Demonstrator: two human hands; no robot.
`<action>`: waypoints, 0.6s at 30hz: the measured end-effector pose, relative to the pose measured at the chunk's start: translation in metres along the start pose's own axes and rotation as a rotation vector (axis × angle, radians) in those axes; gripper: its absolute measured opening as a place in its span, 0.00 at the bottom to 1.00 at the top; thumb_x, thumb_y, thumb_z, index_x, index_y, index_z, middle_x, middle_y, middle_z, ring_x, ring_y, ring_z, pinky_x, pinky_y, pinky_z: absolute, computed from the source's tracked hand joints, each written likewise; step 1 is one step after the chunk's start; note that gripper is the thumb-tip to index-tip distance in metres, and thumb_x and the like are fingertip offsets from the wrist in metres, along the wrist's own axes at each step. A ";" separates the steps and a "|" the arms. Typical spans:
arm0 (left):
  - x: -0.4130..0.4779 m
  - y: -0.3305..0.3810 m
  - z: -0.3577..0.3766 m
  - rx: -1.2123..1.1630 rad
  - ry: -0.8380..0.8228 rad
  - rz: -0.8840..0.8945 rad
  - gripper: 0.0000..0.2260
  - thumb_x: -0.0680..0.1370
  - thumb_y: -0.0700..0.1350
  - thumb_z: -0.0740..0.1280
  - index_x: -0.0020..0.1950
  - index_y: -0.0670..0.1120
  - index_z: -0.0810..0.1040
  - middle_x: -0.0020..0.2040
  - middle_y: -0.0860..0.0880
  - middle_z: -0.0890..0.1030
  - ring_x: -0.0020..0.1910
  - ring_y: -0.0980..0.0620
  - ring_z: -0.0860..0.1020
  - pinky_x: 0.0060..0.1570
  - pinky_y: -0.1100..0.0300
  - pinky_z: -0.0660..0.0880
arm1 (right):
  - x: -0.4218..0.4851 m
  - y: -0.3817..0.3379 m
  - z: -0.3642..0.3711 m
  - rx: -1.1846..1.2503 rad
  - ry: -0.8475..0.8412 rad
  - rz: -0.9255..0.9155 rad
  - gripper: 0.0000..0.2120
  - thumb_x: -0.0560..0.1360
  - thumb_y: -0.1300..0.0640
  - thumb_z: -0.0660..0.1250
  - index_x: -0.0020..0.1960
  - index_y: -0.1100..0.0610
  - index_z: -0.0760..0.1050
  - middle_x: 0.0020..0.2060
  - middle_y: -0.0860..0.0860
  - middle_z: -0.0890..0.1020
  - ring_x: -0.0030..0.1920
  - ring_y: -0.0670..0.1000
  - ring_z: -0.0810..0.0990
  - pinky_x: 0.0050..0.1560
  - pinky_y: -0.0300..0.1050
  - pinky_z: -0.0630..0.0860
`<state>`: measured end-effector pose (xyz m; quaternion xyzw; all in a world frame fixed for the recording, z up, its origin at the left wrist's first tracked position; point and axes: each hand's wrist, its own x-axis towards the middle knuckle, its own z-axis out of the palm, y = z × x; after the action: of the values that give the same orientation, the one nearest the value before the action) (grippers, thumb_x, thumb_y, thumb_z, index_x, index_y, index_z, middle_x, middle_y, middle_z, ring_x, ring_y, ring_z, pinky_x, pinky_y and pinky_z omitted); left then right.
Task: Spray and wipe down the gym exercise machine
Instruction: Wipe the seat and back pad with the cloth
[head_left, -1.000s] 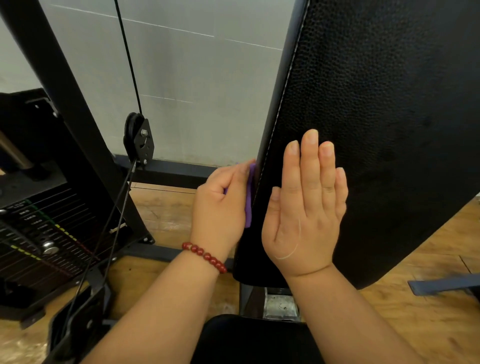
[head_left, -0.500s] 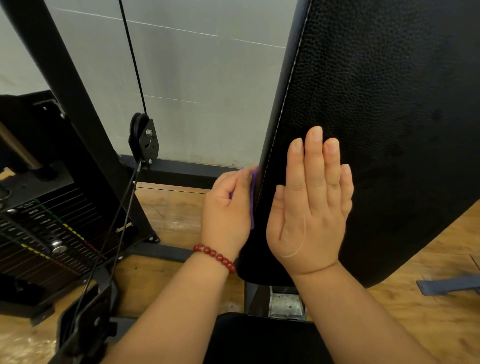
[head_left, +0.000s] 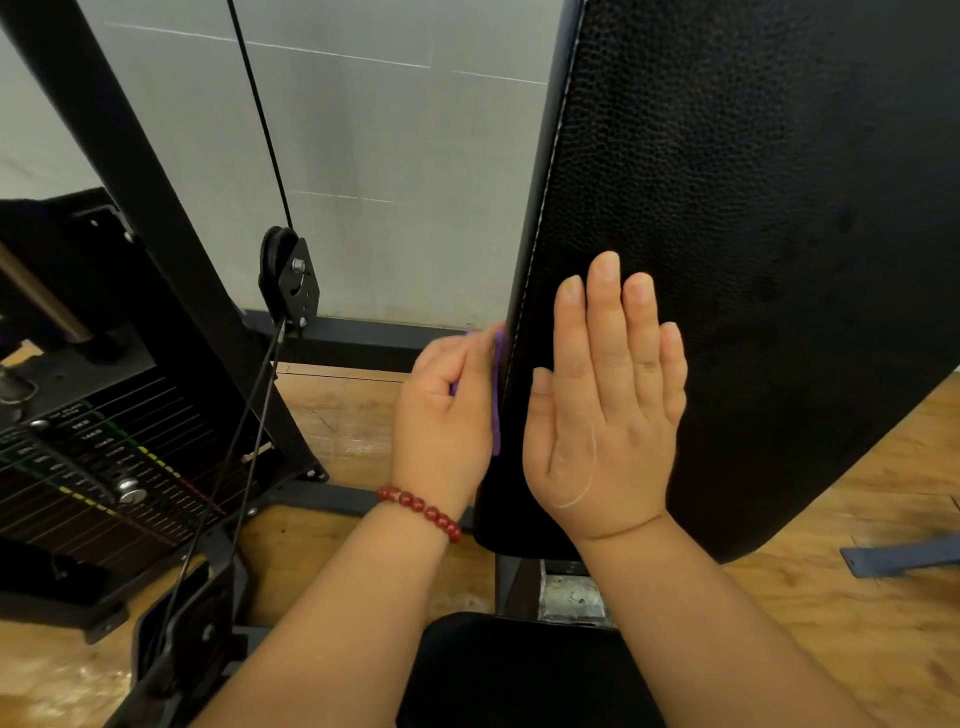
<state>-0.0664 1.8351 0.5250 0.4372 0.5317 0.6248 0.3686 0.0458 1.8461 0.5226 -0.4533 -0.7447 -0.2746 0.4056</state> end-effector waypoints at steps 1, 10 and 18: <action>-0.004 -0.005 0.000 0.020 -0.002 -0.029 0.10 0.80 0.54 0.60 0.48 0.59 0.81 0.48 0.50 0.81 0.50 0.56 0.80 0.50 0.59 0.77 | -0.003 0.000 0.000 0.001 -0.007 0.001 0.25 0.82 0.54 0.50 0.77 0.60 0.49 0.76 0.49 0.55 0.79 0.49 0.44 0.78 0.50 0.46; 0.000 -0.004 -0.007 0.053 -0.017 -0.046 0.16 0.83 0.52 0.58 0.37 0.56 0.78 0.29 0.54 0.77 0.34 0.58 0.78 0.39 0.63 0.75 | -0.013 -0.003 0.002 -0.026 -0.034 -0.019 0.27 0.83 0.53 0.49 0.78 0.58 0.46 0.76 0.48 0.49 0.78 0.50 0.42 0.78 0.50 0.43; -0.025 -0.025 -0.001 0.102 0.078 0.022 0.18 0.78 0.55 0.56 0.54 0.49 0.81 0.49 0.51 0.77 0.48 0.62 0.76 0.47 0.73 0.71 | -0.036 -0.004 0.010 -0.014 -0.053 -0.032 0.28 0.83 0.53 0.47 0.80 0.56 0.42 0.79 0.50 0.40 0.79 0.51 0.42 0.78 0.49 0.42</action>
<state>-0.0585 1.8161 0.4960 0.4365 0.5721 0.6173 0.3179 0.0479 1.8361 0.4861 -0.4511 -0.7605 -0.2743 0.3781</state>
